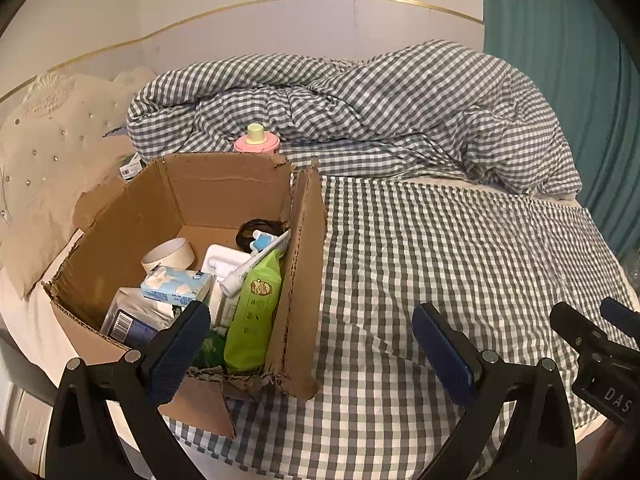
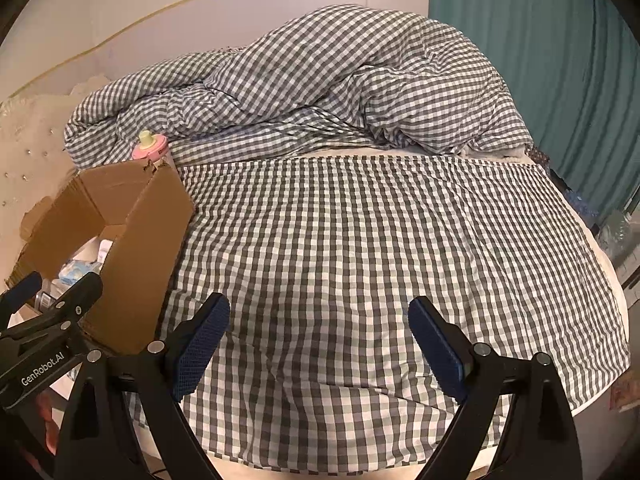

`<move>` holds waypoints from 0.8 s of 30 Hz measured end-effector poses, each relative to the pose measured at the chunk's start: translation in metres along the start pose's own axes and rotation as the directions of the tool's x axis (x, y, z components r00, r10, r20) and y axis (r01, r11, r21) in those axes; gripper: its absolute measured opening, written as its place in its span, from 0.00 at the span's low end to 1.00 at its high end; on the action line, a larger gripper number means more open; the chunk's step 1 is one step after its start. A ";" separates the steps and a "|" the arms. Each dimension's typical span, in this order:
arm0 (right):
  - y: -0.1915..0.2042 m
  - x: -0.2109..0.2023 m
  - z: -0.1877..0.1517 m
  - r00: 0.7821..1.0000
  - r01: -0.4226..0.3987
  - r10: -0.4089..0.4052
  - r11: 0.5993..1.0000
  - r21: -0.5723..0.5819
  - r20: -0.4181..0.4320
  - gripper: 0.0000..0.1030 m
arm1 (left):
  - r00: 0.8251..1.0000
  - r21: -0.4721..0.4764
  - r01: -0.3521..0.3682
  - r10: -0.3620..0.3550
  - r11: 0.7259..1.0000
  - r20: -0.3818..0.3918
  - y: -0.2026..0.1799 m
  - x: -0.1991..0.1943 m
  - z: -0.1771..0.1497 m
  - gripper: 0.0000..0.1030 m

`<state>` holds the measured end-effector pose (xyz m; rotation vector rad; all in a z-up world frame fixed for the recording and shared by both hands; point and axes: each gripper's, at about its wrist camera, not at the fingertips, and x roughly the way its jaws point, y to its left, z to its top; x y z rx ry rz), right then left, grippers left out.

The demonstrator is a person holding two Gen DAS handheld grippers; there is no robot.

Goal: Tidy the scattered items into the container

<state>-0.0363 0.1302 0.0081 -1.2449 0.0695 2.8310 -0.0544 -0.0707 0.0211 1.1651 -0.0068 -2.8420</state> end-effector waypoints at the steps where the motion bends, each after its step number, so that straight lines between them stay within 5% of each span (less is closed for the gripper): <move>1: 0.000 0.000 0.000 1.000 -0.002 0.002 1.000 -0.003 -0.002 0.88 | 1.000 -0.001 0.001 -0.001 1.000 -0.001 0.000 0.001 -0.001 1.00; 24: -0.009 0.003 -0.006 1.000 0.014 -0.013 1.000 0.007 -0.017 0.88 | 0.999 0.006 -0.005 0.004 1.000 0.040 -0.005 -0.011 -0.009 1.00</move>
